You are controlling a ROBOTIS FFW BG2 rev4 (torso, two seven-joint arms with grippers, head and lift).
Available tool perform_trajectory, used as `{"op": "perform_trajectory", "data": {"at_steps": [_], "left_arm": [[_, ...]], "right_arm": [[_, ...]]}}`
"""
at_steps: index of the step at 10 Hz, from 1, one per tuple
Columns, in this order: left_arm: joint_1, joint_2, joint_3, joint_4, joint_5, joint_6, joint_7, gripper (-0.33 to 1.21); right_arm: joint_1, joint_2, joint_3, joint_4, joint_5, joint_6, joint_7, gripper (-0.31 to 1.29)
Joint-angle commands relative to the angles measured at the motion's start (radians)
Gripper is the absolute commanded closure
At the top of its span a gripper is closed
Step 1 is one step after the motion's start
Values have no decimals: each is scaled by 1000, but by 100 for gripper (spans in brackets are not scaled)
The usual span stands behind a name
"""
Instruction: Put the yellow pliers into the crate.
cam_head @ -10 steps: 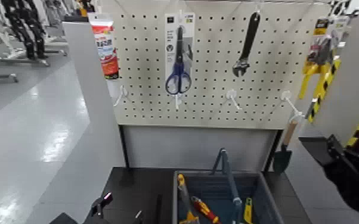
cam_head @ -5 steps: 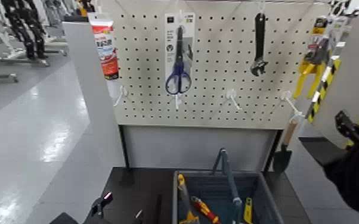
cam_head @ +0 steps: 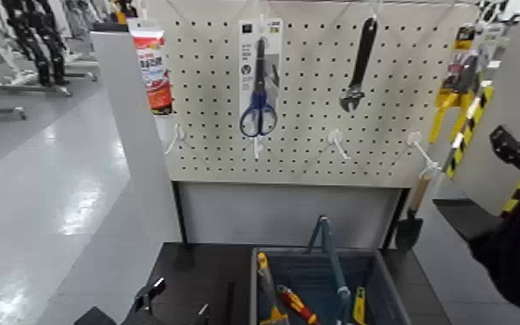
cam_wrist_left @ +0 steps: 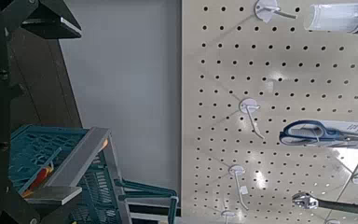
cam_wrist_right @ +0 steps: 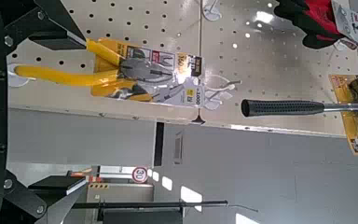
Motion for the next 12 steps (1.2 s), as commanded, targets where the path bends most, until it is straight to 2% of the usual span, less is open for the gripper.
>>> {"op": "perform_trajectory", "data": {"at_steps": [1,4,5,8,12], "left_arm": [[-2,0,-2,1,0,0,0,12],[-6,0,-7,1,-3,0,0,12],[-8,0,-7,2,-2,0,0,12],[-11,0,-10,4,-3,0,0,12],[-16,-2,-14,5,-5,0,0,12]], "right_arm": [[-78,-19,7,69,-52,44,55,26],[-165,-41,30,179,-88,41,170,26],[-187,-47,38,212,-109,41,183,26],[-251,-70,64,290,-138,38,230,26],[-342,-87,122,412,-212,35,299,26]]}}
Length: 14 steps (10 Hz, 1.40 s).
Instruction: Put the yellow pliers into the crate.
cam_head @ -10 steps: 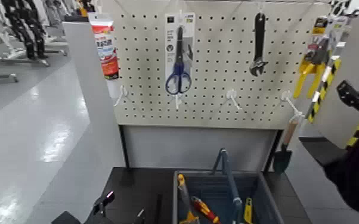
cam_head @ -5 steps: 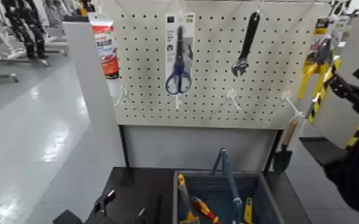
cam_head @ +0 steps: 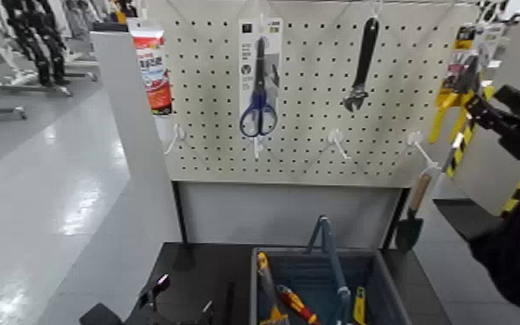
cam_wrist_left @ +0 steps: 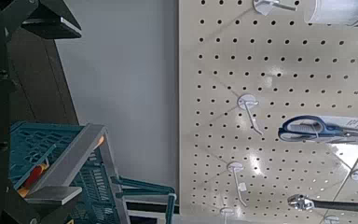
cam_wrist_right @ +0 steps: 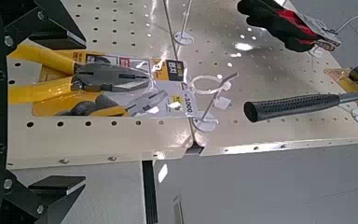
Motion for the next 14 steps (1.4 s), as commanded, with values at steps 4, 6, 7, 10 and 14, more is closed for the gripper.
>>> {"op": "perform_trajectory", "data": {"at_steps": [4,6,7,10,14], "left_arm": [[-5,-2,-4,0,-5,-2,0,12],[-5,-2,-4,0,-5,-3,0,12],[-5,-2,-4,0,-5,-3,0,12],[-5,-2,-4,0,-6,-5,0,12],[-5,-3,-4,0,-8,-8,0,12]], "right_arm": [[-135,-32,103,209,-94,-9,104,27],[-178,-46,135,269,-140,9,154,50],[-190,-55,149,263,-137,34,165,57],[-216,-61,178,260,-108,44,174,111],[-222,-65,182,269,-103,54,180,111]]}}
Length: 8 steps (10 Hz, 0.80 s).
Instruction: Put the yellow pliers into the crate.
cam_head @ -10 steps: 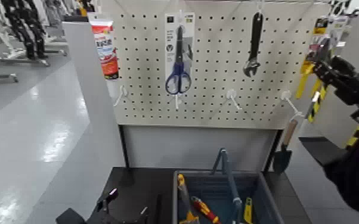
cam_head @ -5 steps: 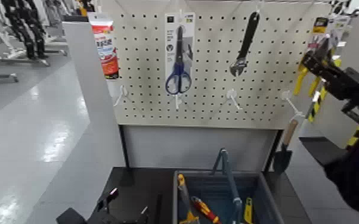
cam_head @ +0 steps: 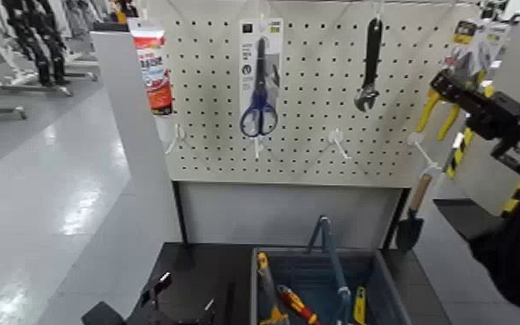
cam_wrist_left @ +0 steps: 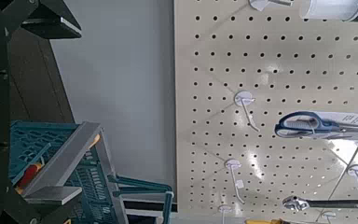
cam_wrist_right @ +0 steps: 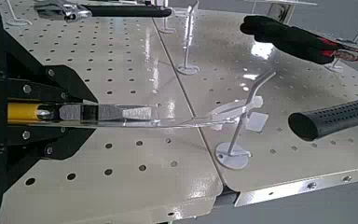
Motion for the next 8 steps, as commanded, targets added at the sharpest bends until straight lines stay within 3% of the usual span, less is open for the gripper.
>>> {"op": "perform_trajectory", "data": {"at_steps": [1,8], "left_arm": [[2,0,0,-1,0,0,0,12],[3,-2,2,-1,2,1,0,12]], "right_arm": [[0,-1,-1,-2,1,-2,1,111],[17,5,-4,-67,16,4,-4,111]]}}
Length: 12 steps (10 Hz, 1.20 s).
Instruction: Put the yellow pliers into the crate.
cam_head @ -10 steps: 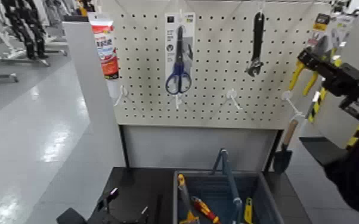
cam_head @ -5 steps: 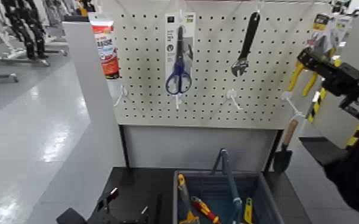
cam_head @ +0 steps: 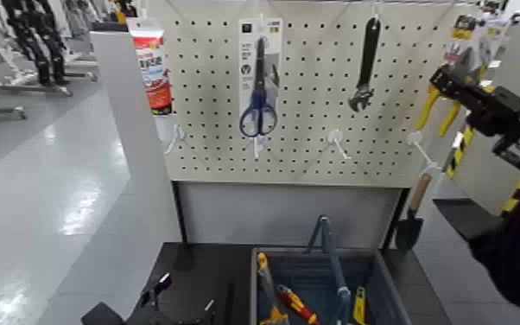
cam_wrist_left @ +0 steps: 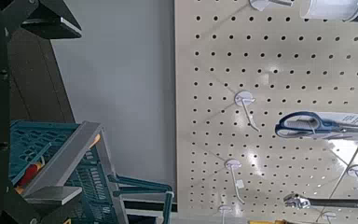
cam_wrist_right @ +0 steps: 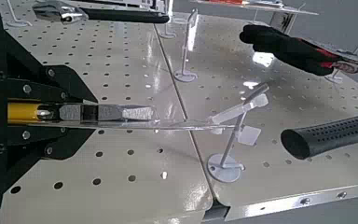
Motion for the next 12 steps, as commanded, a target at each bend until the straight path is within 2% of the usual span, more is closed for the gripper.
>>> {"op": "perform_trajectory", "data": {"at_steps": [1,5,7,9,12], "left_arm": [[1,-1,0,0,0,2,0,12],[4,-1,-5,-3,1,6,11,12],[4,5,-9,-6,1,8,15,12],[4,9,-12,-8,3,9,20,12],[6,19,-23,-8,8,9,40,12]], "right_arm": [[12,7,-3,-34,0,5,-10,111],[42,11,-21,-111,6,22,-31,111],[68,25,-31,-151,9,27,-54,111],[112,51,-41,-198,9,28,-74,111],[195,117,-44,-290,10,48,-97,111]]}}
